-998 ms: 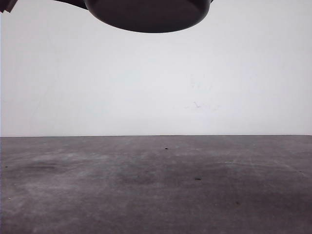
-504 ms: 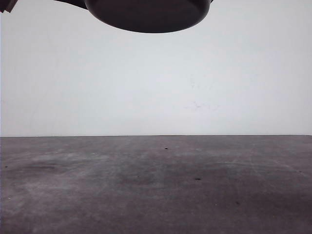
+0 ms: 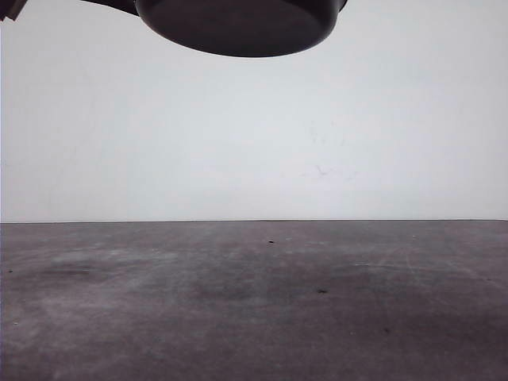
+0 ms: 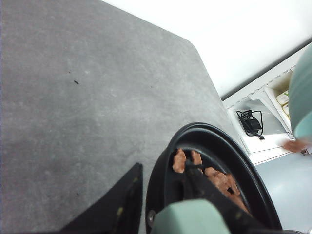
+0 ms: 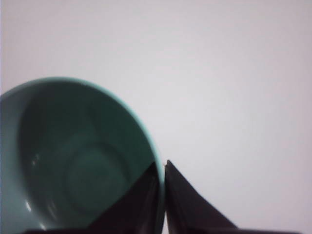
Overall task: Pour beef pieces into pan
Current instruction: 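Lift the bowl and tip the beef pieces into the raised pan, then lower the empty bowl back onto the table with the right gripper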
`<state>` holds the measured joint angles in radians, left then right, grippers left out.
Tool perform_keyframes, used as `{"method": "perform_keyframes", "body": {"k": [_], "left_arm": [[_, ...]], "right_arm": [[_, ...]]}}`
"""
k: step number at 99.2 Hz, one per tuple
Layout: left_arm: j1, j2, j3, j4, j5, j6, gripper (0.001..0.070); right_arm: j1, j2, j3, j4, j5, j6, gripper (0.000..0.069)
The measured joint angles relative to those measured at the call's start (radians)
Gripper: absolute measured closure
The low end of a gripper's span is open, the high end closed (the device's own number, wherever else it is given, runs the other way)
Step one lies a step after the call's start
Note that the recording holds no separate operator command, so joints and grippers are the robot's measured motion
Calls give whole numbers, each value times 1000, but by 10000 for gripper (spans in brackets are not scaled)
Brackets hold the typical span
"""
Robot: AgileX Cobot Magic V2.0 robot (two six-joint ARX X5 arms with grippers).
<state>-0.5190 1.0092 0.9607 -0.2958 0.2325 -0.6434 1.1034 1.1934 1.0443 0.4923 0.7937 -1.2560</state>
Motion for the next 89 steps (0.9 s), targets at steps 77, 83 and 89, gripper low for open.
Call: {"method": "perform_keyframes", "body": {"k": [77,83,89], "left_arm": [[0,0,0,-14,5,31,587],[0,0,0,-13,5,31,587],[0,0,0,-11,5,31,588]], "right_arm": [[-454,-175,1,-887,-251,1314,679],[-582,-135,-28,-968,-395,1396,679],[-700,-82,-80,-989,-559,1460,679]]}}
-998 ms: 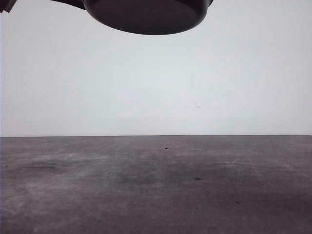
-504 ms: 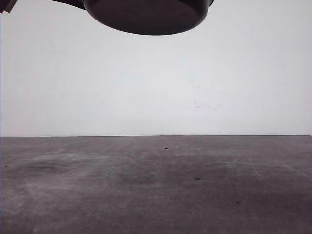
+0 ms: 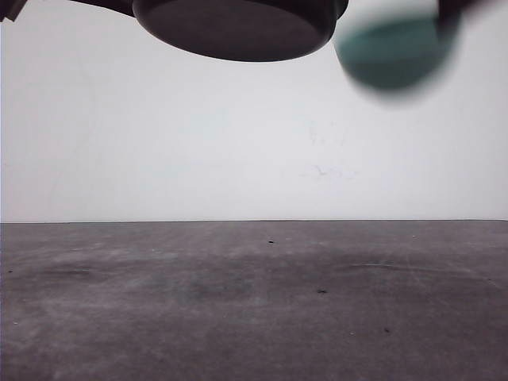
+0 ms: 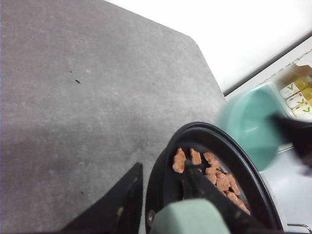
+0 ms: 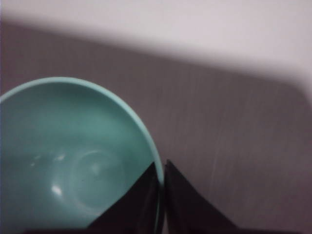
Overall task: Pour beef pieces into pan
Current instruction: 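Lower the empty bowl back onto the table with the right gripper, then lower the pan with beef onto the table with the left gripper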
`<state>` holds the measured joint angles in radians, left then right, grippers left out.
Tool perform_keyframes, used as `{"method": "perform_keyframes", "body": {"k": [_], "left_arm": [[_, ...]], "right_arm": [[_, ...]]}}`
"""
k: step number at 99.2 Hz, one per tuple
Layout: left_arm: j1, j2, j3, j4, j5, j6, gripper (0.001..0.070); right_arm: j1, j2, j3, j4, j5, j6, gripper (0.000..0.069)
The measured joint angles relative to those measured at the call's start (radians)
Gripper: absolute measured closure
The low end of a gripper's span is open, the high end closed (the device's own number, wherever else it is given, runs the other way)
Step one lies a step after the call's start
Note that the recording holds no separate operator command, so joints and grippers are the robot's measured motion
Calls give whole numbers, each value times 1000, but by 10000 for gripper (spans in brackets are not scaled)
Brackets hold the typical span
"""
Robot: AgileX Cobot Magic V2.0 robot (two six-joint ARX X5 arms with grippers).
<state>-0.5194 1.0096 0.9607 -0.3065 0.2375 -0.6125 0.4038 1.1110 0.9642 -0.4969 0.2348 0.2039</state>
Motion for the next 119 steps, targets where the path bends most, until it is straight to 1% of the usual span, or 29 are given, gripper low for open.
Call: {"method": "perform_keyframes", "body": {"k": [5,9,12,17,29,55,75,78,81,88,92,96,99,104,111,116,118,119], "left_arm": [[0,0,0,3,0,1,588],[0,0,0,6,0,4,588],[0,0,0,8,0,11,588],[0,0,0,8,0,21,588],[0,0,0,3,0,26,588],[0,0,0,-12,0,27,588],[0,0,0,-16,0,29,588],[0,0,0,-16,0,30,588],[0,0,0,-15,-1,32,588],[0,0,0,-15,-8,38,588],[0,0,0,-15,-24,42,588],[0,1,0,-12,-44,45,588],[0,3,0,-9,-61,46,588],[2,13,0,-2,-84,47,588],[17,37,0,12,-88,48,588],[29,61,0,26,-89,48,589],[35,72,0,34,-89,48,589],[37,78,0,39,-89,48,589]], "right_arm": [[-82,51,-41,-5,-131,48,679],[-133,91,-69,-11,-213,77,679],[-165,122,-87,-16,-262,95,679],[-192,163,-99,-26,-294,110,679],[-200,229,-100,-14,-313,110,679],[-181,339,-100,-29,-313,95,679],[-177,348,-94,-26,-312,87,672],[-176,348,-94,-26,-307,85,647],[-175,348,-94,-26,-299,82,593],[-175,330,-94,-27,-292,80,391],[-175,307,-94,-27,-292,77,267],[-175,277,-94,-27,-292,74,168],[-175,250,-94,-27,-292,71,119],[-175,204,-88,-29,-292,63,74],[-175,133,-69,-31,-294,60,48],[-175,73,-51,-38,-314,58,49],[-174,47,-45,-40,-325,59,62],[-173,26,-40,-42,-335,59,81]]}}
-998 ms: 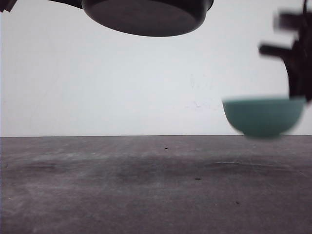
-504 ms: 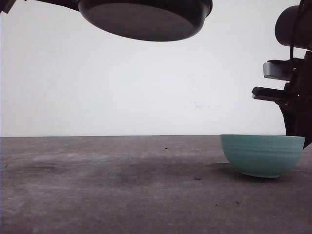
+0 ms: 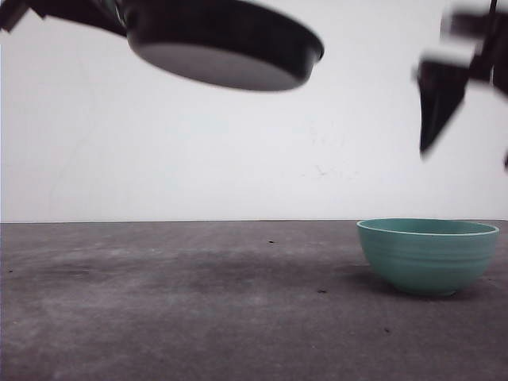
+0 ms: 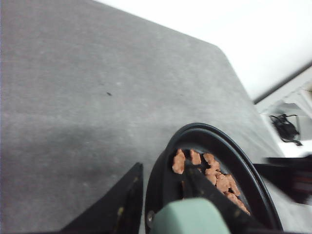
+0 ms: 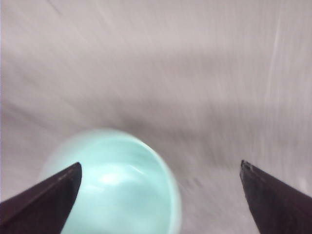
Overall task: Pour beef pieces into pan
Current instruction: 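Lower the pan with beef onto the table with the left gripper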
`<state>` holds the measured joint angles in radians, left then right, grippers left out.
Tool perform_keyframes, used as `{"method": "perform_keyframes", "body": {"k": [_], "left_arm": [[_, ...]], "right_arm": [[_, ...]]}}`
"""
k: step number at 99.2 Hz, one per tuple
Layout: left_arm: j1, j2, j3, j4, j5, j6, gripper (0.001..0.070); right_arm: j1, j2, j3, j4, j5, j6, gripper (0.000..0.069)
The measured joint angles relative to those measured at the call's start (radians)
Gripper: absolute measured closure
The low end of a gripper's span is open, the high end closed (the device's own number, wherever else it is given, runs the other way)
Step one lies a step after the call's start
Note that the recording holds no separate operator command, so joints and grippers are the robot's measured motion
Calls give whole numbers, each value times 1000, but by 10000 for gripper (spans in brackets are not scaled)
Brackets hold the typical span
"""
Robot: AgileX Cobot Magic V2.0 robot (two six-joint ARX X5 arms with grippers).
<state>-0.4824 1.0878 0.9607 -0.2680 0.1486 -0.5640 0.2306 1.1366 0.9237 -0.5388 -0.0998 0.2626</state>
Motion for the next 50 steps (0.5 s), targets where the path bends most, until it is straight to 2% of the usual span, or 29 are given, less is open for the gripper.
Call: {"method": "perform_keyframes", "body": {"k": [6,7,15,20,30,41,50], "left_arm": [[12,35,0,32,-2,2,589],[14,42,0,37,-2,2,589],[22,93,0,83,-5,3,589],[24,132,0,105,0,3,589],[29,225,1,127,24,3,589],[31,329,1,127,69,4,589],[29,398,1,122,80,12,589]], "right_arm": [[7,-79,17,-14,-42,0,225],[9,-101,21,-18,-56,0,272],[27,-218,26,-19,-116,-1,506],[39,-283,26,-26,-135,-1,596],[58,-395,26,-62,-140,8,659],[63,-486,26,-117,-136,17,674],[63,-542,26,-158,-136,23,675]]}}
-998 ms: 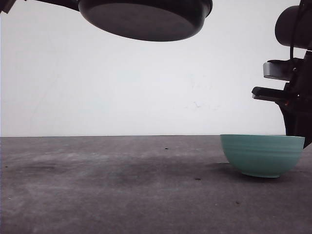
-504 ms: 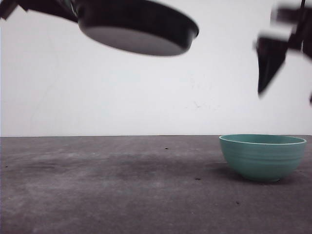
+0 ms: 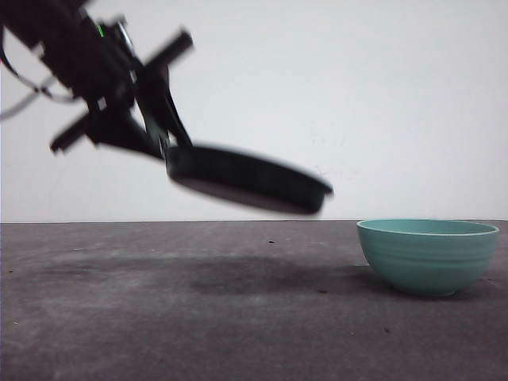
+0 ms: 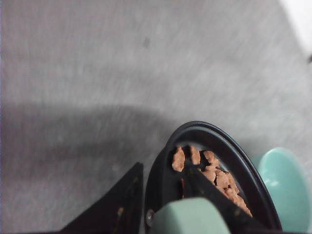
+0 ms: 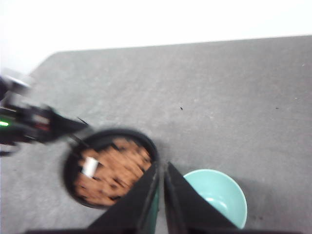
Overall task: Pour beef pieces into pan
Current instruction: 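Lower the pan with beef onto the table with the left gripper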
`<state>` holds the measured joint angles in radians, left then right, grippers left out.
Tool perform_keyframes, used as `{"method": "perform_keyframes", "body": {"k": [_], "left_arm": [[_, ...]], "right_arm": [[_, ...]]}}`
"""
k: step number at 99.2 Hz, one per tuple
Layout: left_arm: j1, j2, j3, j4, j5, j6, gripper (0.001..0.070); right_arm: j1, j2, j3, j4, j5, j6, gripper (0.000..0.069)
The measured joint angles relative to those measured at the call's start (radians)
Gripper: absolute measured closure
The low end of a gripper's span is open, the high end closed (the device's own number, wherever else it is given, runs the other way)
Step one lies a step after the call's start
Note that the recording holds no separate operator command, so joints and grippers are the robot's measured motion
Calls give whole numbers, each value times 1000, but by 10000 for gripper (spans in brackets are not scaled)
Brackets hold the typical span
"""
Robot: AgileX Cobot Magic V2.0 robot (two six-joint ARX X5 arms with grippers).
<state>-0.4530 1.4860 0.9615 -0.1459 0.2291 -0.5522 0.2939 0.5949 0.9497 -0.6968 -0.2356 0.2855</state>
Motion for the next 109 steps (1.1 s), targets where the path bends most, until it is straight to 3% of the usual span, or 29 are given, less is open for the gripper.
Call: {"method": "perform_keyframes", "body": {"k": [27,48,58,64,74,82,98,109], "left_arm": [[1,100,0,19,1,54,589],[2,132,10,4,1,63,589],[2,136,18,-40,-25,63,572],[2,136,18,-77,-45,64,501],[4,141,17,-112,-51,69,272],[3,138,17,-114,-51,73,143],[3,63,17,-132,-102,74,14],[3,-59,17,-132,-157,83,15]], "right_arm": [[0,-72,0,-134,0,0,675],[0,-76,0,-153,0,1,675],[0,-76,0,-153,0,3,675],[0,-76,0,-152,0,4,675],[0,-76,0,-151,0,4,675],[0,-76,0,-151,0,4,675],[0,-77,0,-151,0,3,675],[0,-77,0,-151,0,-1,675]]}}
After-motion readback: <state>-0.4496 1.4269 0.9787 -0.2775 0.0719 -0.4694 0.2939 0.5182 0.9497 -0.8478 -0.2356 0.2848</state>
